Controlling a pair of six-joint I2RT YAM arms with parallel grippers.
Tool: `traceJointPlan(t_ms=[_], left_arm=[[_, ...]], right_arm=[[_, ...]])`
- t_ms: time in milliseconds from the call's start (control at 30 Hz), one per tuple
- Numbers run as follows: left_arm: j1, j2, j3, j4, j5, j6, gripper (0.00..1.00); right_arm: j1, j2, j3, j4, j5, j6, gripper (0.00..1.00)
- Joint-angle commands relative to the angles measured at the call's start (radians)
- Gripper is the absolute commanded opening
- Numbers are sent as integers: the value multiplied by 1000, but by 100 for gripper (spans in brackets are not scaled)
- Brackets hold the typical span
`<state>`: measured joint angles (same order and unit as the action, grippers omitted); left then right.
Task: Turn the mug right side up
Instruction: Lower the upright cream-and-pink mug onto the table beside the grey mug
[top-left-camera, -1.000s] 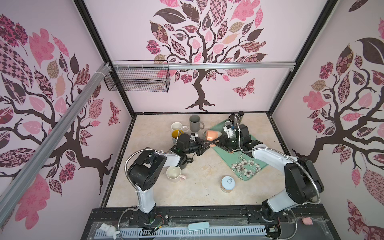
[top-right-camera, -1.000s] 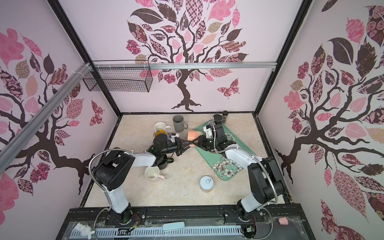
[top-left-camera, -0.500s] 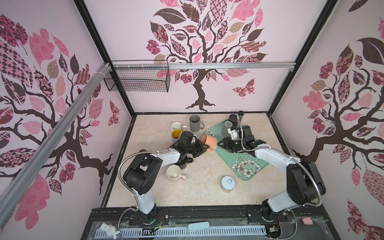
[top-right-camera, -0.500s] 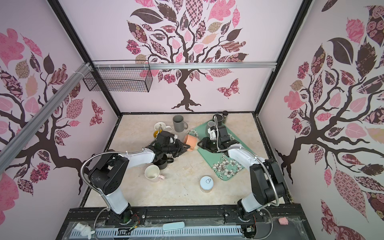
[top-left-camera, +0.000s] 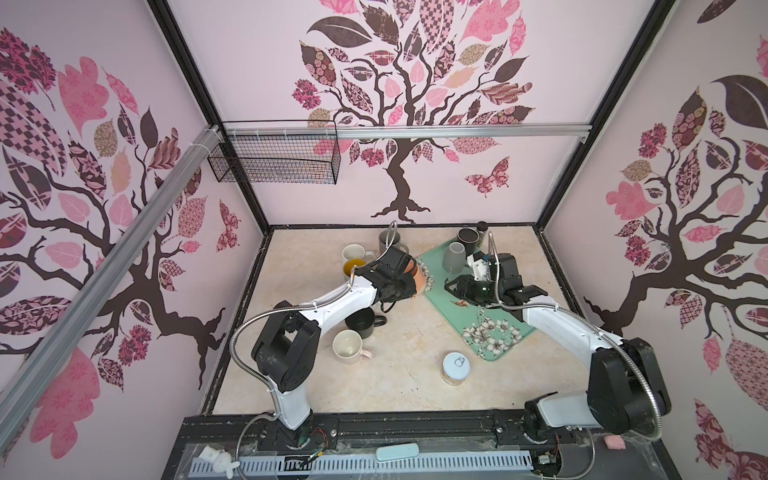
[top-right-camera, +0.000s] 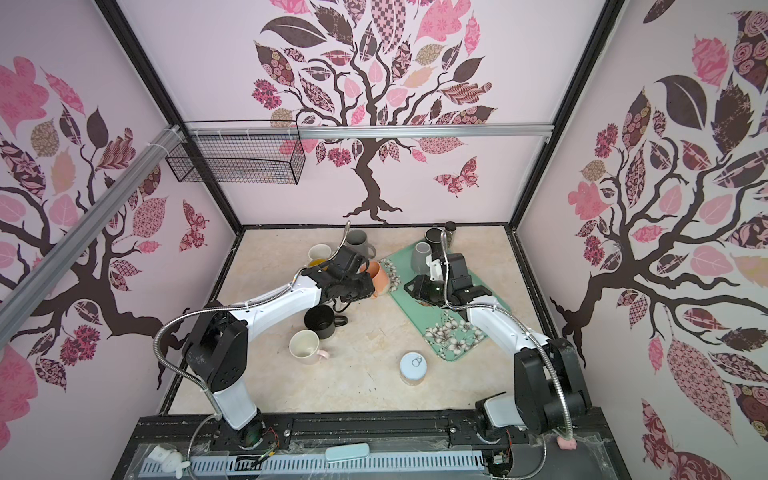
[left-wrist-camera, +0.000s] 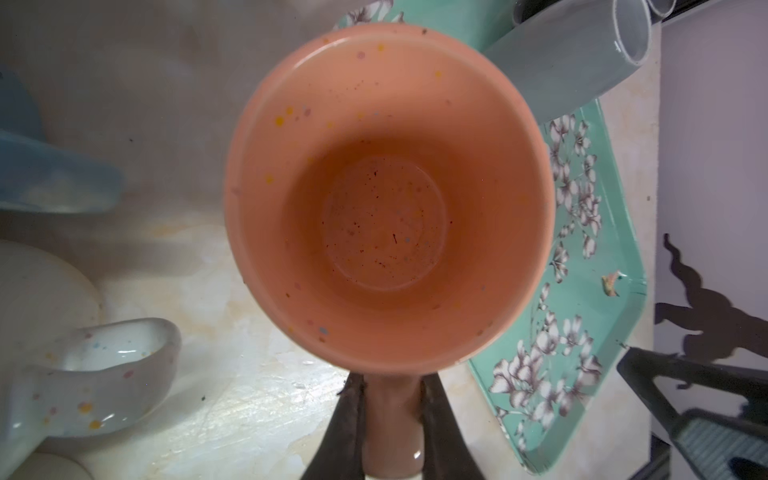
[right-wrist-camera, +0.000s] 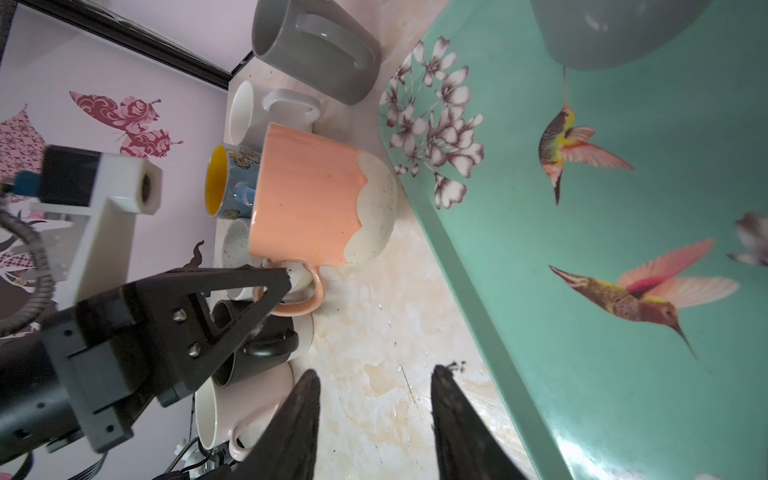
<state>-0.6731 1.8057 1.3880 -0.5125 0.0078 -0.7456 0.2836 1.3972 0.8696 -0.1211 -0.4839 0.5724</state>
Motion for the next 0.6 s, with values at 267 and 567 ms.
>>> traceJointPlan(t_ms=[267,567], left_arm=[[-8,157,236,-127,-299,173,0],[6,243,374,-244,-415,126,0]], right_arm=[[-7,-70,-17,-26,13,-42,46],[-9,-65,-24,-23,5,-48,46]])
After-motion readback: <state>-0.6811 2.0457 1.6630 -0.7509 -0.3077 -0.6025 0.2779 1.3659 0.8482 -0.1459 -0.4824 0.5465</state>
